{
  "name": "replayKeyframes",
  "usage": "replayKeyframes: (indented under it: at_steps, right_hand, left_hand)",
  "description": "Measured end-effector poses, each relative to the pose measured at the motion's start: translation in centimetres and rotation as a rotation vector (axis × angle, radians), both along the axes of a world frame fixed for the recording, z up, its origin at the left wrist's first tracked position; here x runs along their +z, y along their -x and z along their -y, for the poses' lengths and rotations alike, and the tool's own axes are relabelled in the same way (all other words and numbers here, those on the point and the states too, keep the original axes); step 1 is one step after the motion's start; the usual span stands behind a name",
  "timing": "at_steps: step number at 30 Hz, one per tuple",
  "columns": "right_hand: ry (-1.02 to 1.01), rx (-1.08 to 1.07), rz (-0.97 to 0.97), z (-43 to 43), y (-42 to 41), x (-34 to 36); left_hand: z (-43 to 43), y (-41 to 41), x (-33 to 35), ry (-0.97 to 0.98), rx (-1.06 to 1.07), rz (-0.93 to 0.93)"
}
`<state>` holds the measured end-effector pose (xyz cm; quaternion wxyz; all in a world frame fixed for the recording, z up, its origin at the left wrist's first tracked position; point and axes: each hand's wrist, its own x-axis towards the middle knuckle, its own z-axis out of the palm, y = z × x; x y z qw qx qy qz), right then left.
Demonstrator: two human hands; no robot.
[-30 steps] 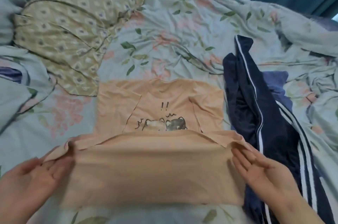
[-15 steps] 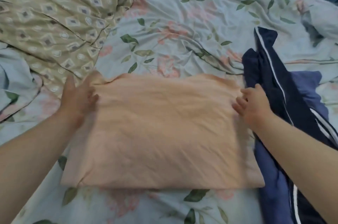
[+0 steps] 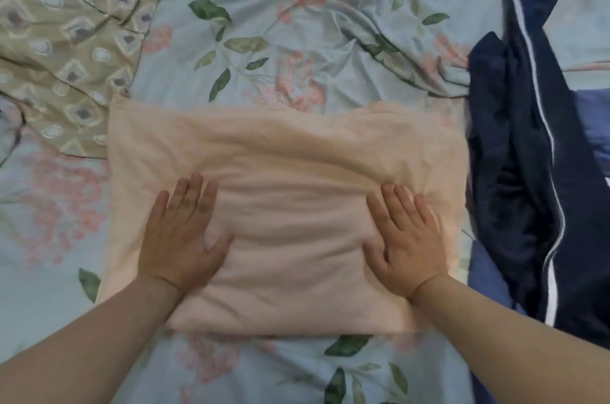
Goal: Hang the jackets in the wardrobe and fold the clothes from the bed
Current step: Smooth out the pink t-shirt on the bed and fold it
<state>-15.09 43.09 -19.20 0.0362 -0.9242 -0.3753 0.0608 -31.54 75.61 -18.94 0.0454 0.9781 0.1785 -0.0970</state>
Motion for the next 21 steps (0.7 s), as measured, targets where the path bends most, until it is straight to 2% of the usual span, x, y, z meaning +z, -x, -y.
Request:
replayKeyframes:
  at_steps: [7,13,16,19,21]
  right_hand:
    - [0.003,-0.005,-0.013,-0.1,0.1,0.3]
    - [-0.081,-0.066,-0.073,0.6,1.2,1.9]
    - [-0.174,-0.246,-0.164,4.1,4.8,2.6]
    - [-0.169,-0.551,-0.269,8.8,10.0,3.7]
    - [-0.264,-0.759,-0.342,10.6,12.6,4.8]
  left_hand:
    - [-0.1,0.2,-0.1,-0.034,-0.018,0.036]
    - [0.6,2.0,0.8,-0.019,0.023,0.09]
    - [1.6,6.9,1.3,0.003,0.226,0.092]
    - [2.7,13.0,1.4,0.117,0.57,0.082]
    - [2.8,16.0,1.7,0.222,0.856,0.061]
